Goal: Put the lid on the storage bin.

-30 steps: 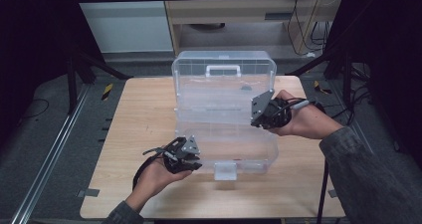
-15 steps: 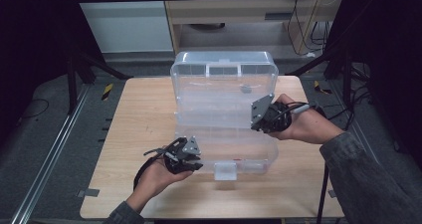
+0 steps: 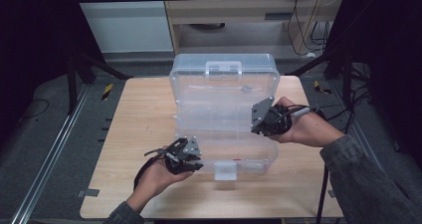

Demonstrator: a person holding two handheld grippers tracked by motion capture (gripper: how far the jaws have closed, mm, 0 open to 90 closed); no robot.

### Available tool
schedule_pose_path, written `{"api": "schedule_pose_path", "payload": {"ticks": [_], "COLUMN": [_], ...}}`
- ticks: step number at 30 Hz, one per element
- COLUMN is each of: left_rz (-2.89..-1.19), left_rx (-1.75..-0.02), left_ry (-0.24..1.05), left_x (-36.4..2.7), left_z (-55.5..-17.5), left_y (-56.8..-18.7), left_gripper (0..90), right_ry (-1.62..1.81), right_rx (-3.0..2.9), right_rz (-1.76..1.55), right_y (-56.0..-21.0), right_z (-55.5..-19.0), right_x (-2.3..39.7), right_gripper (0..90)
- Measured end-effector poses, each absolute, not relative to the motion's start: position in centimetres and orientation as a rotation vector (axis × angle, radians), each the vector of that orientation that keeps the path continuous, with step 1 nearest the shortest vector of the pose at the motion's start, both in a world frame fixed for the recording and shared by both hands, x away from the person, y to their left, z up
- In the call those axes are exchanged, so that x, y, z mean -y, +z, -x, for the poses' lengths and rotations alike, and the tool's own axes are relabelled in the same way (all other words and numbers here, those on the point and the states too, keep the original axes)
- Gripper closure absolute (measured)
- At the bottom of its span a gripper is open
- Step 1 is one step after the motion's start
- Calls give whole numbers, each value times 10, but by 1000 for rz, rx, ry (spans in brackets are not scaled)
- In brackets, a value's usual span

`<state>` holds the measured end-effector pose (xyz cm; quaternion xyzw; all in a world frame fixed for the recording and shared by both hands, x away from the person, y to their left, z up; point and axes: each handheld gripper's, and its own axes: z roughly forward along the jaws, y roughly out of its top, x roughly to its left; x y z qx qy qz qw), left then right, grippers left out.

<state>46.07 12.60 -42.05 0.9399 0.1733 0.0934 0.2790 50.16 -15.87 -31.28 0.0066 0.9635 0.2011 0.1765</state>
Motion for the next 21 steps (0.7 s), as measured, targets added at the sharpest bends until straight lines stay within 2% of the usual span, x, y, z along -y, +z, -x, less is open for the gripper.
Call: {"api": "schedule_pose_path", "payload": {"ticks": [5, 9, 10, 13, 21], "left_rz": [-2502, -2470, -2474, -2445, -2324], "left_rx": [-462, -486, -422, -417, -407], "left_ry": [258, 266, 292, 311, 311], "left_x": [-127, -128, -129, -131, -140], "left_z": [-460, -454, -456, -452, -443], "left_y": [-418, -412, -409, -402, -373], "left_gripper": [712, 641, 621, 582, 531], "right_ry": [574, 587, 587, 586, 579], "right_rx": [-2728, -2729, -2730, -2729, -2729], "right_rz": [-19, -18, -18, -15, -11], "right_y": [-313, -313, -313, -313, -313], "right_z": [-501, -502, -502, -502, -502], "right_x": [160, 161, 161, 160, 160], "right_gripper": [852, 850, 850, 849, 846]}}
